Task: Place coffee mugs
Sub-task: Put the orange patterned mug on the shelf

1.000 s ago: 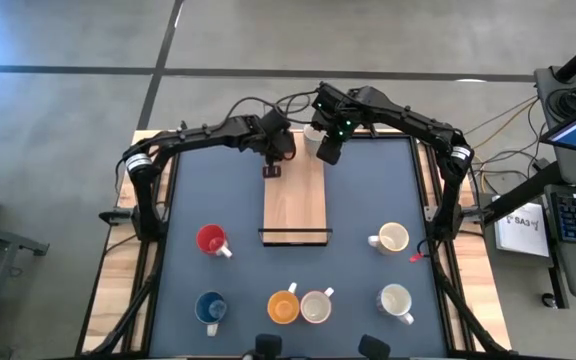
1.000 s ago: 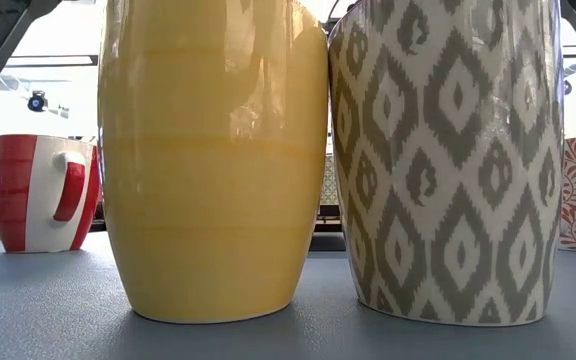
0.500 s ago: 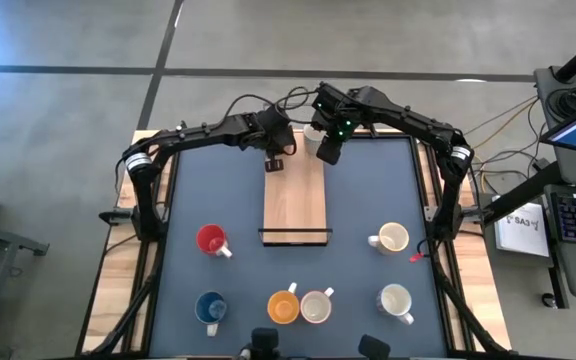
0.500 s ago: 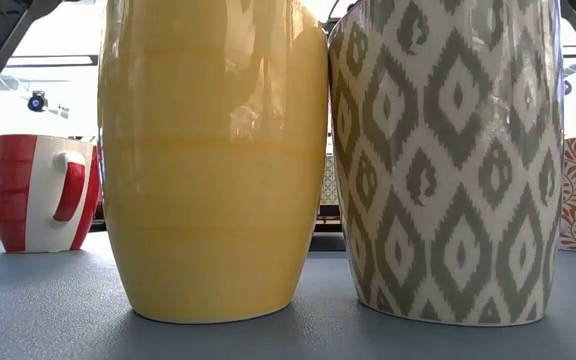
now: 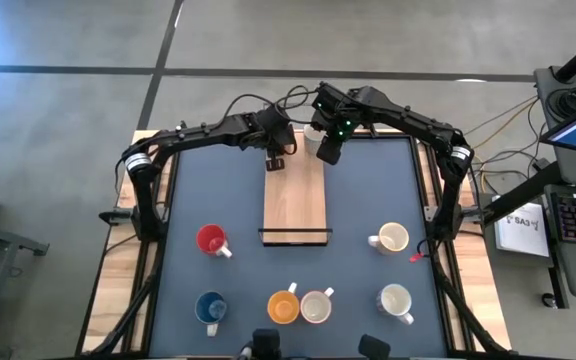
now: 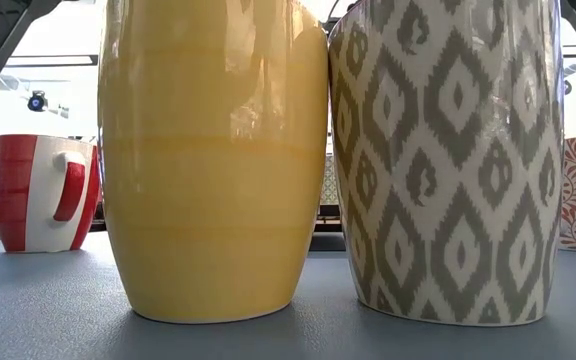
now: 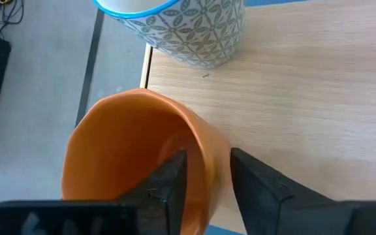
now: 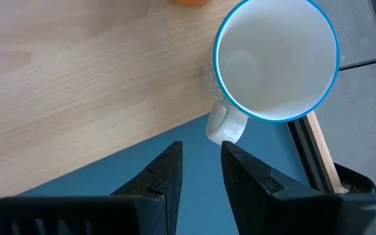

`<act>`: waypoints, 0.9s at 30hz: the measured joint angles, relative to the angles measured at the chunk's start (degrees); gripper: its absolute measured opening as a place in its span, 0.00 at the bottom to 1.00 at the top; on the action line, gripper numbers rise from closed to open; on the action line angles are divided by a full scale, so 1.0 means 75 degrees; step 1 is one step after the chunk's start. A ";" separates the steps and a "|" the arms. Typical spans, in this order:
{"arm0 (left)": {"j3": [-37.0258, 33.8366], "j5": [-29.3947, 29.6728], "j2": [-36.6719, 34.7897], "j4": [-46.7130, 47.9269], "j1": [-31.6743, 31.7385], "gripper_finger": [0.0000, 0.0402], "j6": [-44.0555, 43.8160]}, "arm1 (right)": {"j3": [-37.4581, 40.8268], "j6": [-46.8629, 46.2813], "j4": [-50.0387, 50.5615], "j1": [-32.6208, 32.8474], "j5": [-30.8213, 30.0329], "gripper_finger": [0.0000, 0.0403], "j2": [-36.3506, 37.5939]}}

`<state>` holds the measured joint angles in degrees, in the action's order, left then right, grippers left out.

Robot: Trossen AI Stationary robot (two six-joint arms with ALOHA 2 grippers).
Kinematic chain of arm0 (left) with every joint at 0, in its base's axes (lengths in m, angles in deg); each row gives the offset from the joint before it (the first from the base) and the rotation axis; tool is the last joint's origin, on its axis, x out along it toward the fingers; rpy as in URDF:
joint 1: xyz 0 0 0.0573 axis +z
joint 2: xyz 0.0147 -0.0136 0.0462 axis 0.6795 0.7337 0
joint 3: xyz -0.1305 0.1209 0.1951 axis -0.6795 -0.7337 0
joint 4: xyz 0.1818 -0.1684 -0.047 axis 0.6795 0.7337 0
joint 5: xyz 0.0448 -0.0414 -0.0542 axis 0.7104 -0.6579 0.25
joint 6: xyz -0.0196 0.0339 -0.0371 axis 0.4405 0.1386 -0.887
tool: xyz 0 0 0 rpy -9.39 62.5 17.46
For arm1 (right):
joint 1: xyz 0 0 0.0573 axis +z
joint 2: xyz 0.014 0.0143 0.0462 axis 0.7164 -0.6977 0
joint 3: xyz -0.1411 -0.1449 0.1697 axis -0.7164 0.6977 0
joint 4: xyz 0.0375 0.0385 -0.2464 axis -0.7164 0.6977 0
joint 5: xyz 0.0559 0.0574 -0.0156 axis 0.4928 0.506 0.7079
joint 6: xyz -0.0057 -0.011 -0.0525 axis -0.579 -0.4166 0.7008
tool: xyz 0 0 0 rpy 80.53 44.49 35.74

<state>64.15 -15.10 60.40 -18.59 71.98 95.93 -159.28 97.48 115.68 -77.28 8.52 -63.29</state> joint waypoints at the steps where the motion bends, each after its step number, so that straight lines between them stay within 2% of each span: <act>1: 0.0000 -0.0002 -0.0015 0.0014 -0.0012 0.26 -0.0034 | 0.0000 0.0028 0.0003 0.0000 0.0000 0.24 0.0000; 12: 0.0000 -0.0168 -0.0793 0.0345 -0.0210 0.28 -0.0421 | -0.0008 0.0169 0.0188 -0.0009 0.0005 0.24 0.0017; 18: 0.0000 -0.1584 -0.1343 0.1177 -0.0300 0.28 -0.1612 | -0.0012 -0.0288 0.0852 0.0003 0.0037 0.24 0.0160; 22: 0.0000 -0.2540 -0.1495 0.1533 -0.0472 0.28 -0.2332 | -0.0010 -0.0886 0.1755 0.0068 0.0433 0.24 0.0203; 27: 0.0000 -0.2745 -0.1577 0.1981 -0.0893 0.28 -0.2608 | 0.0243 -0.1761 0.2725 0.0428 0.0676 0.24 0.0413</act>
<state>64.15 -35.69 48.58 -3.74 65.29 76.36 -157.46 84.27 136.12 -74.07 13.59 -60.19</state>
